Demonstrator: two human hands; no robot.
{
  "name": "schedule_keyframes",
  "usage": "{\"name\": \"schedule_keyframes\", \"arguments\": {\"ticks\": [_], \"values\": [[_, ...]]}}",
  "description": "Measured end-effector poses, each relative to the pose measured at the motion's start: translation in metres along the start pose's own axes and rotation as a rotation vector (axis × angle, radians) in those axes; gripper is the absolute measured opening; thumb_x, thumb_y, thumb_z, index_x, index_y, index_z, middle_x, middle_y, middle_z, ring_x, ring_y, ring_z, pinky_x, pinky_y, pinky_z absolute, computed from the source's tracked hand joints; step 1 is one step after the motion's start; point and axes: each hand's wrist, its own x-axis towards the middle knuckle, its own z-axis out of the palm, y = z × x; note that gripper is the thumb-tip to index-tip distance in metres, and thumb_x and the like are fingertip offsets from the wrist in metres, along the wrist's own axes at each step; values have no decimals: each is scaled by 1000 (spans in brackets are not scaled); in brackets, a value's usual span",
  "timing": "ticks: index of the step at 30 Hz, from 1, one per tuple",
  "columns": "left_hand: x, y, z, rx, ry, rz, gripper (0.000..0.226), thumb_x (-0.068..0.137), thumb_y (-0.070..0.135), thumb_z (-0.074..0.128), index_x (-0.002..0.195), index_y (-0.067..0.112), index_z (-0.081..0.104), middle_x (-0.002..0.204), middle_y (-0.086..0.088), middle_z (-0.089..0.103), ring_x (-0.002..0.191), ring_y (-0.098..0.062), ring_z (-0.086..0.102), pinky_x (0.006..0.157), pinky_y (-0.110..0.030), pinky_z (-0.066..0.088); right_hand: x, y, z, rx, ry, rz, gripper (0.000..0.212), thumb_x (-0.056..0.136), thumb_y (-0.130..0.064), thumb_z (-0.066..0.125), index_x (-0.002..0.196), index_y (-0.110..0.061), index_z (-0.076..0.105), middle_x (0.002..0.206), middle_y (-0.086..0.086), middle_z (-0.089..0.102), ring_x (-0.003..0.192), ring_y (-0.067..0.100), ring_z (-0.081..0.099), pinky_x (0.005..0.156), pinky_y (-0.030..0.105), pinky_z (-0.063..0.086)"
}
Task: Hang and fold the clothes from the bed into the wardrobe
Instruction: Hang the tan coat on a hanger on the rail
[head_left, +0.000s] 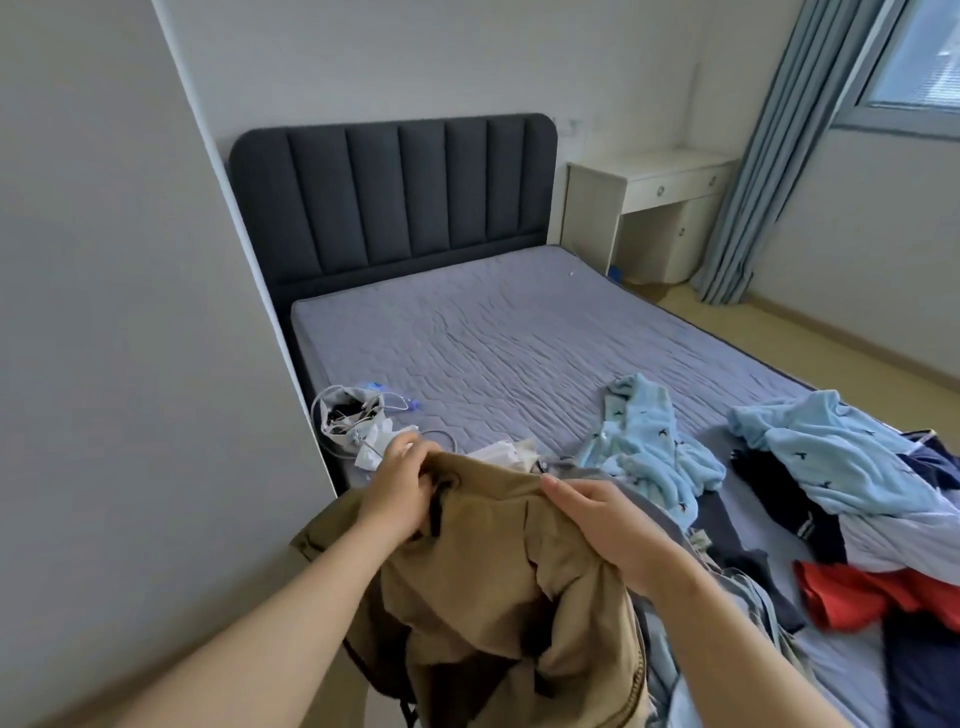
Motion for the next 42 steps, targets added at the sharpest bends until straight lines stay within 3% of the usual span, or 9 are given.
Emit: {"name": "schedule_keyframes", "arguments": {"ticks": [4, 7, 11, 16, 18, 24, 27, 32, 42], "values": [[-17, -20, 24, 131, -410, -32, 23, 94, 23, 42, 109, 31, 57, 119, 6, 60, 109, -18, 54, 94, -35, 42, 4, 15, 1, -60, 163, 19, 33, 90, -39, 56, 79, -13, 73, 74, 1, 73, 68, 13, 68, 64, 20, 54], [-37, -36, 33, 149, -293, -147, 24, 98, 29, 34, 105, 26, 57, 105, 0, 62, 98, -23, 56, 80, -33, 44, 9, 36, 13, -312, 179, -8, 38, 83, -42, 64, 63, -10, 58, 53, -11, 54, 54, 10, 49, 51, 14, 38], [-70, -65, 21, 30, -136, -227, 26, 96, 42, 38, 79, 27, 51, 71, 11, 58, 80, -19, 58, 60, -28, 38, 22, 57, 43, -526, -101, 56, 33, 62, -46, 77, 85, -29, 60, 83, -12, 66, 82, 10, 62, 68, 21, 46], [-125, -109, -35, -189, -336, -365, 46, 75, 51, 69, 111, 24, 59, 116, 16, 62, 101, 0, 59, 66, -7, 38, 44, 61, 103, -811, -140, -15, 14, 77, -31, 66, 75, -33, 52, 76, -10, 60, 84, 19, 61, 63, 25, 40], [-154, -126, -57, -227, -357, -434, 48, 69, 44, 76, 111, 29, 58, 106, 25, 63, 94, 5, 59, 68, -7, 41, 49, 57, 142, -824, -163, -48, 5, 83, -27, 59, 81, -29, 55, 81, -4, 60, 91, 24, 61, 71, 30, 46], [-267, -168, -126, -274, 140, -686, 38, 78, 28, 73, 112, 17, 59, 109, 13, 57, 98, -4, 57, 74, -4, 40, 24, 36, 281, -791, -328, -219, 18, 81, -20, 57, 68, -28, 49, 74, -4, 58, 86, 27, 57, 78, 35, 46], [-341, -183, -164, -224, 409, -839, 48, 80, 35, 69, 118, 10, 56, 121, 3, 59, 112, -16, 55, 85, -20, 40, -12, 22, 362, -769, -457, -323, 17, 82, -18, 58, 69, -25, 48, 71, -2, 56, 79, 27, 54, 67, 29, 39], [-472, -190, -227, -82, 728, -883, 19, 81, 37, 67, 84, 23, 55, 79, 14, 58, 84, -13, 58, 59, -12, 37, -97, 7, 479, -713, -625, -480, 16, 81, -15, 57, 67, -20, 51, 62, -6, 54, 66, 20, 50, 52, 26, 33], [-677, -177, -313, 223, 1121, -1051, 26, 80, 47, 63, 73, 27, 48, 70, 13, 55, 67, -6, 53, 54, -22, 37, -266, -29, 645, -438, -837, -701, 23, 78, -7, 52, 69, -28, 58, 62, -3, 60, 61, 17, 56, 51, 24, 40]]}}
